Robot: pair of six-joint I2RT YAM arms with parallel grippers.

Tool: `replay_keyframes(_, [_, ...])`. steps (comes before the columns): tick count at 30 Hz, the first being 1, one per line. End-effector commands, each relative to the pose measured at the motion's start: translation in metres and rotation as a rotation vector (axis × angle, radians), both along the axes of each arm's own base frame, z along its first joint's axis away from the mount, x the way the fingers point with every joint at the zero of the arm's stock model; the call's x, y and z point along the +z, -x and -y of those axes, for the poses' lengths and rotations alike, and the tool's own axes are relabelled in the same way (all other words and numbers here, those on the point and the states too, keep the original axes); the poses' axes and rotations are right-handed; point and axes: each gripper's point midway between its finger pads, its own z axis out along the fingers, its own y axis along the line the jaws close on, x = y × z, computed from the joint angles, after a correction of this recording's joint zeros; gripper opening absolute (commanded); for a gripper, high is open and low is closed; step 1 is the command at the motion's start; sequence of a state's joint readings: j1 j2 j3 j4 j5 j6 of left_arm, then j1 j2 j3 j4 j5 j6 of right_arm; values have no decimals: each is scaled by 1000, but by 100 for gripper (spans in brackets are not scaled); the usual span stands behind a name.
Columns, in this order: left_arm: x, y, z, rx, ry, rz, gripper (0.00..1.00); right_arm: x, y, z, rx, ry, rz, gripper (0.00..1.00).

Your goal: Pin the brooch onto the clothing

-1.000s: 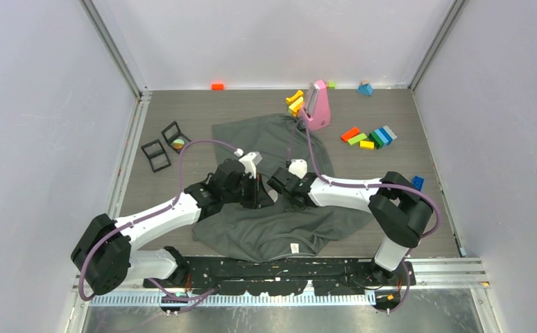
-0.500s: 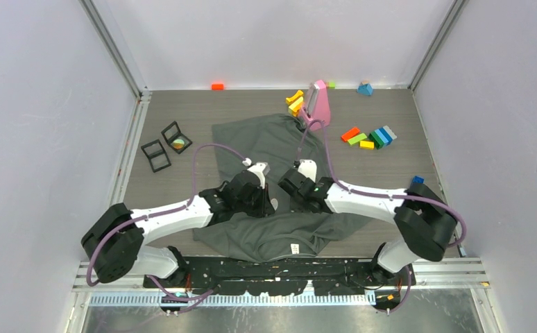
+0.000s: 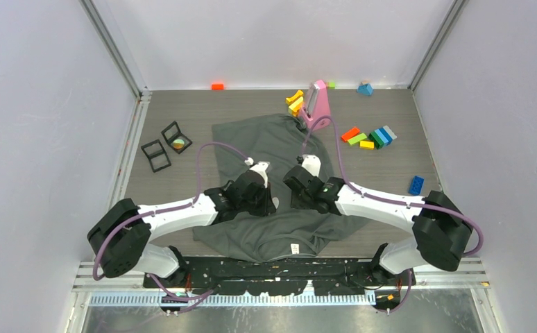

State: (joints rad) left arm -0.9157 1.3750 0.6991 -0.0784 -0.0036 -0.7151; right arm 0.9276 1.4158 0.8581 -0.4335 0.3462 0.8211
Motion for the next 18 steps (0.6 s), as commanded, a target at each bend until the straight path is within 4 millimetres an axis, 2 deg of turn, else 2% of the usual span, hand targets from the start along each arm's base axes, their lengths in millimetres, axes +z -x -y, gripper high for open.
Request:
replay_keyframes(1, [21, -11, 11, 21, 54, 53, 0, -7, -11, 12, -47, 63, 34, 34])
replay_keyframes(7, [20, -7, 5, 15, 46, 53, 0, -22, -14, 21, -37, 175, 4, 52])
replay_keyframes(11, [21, -6, 5, 9, 52, 51, 0, -38, -13, 24, -43, 200, -45, 56])
replay_keyframes(14, [23, -5, 6, 3, 55, 51, 0, -47, -11, 21, -33, 198, -71, 52])
replay_keyframes(18, [22, -5, 5, 5, 49, 50, 0, -54, -8, 21, -39, 186, -84, 35])
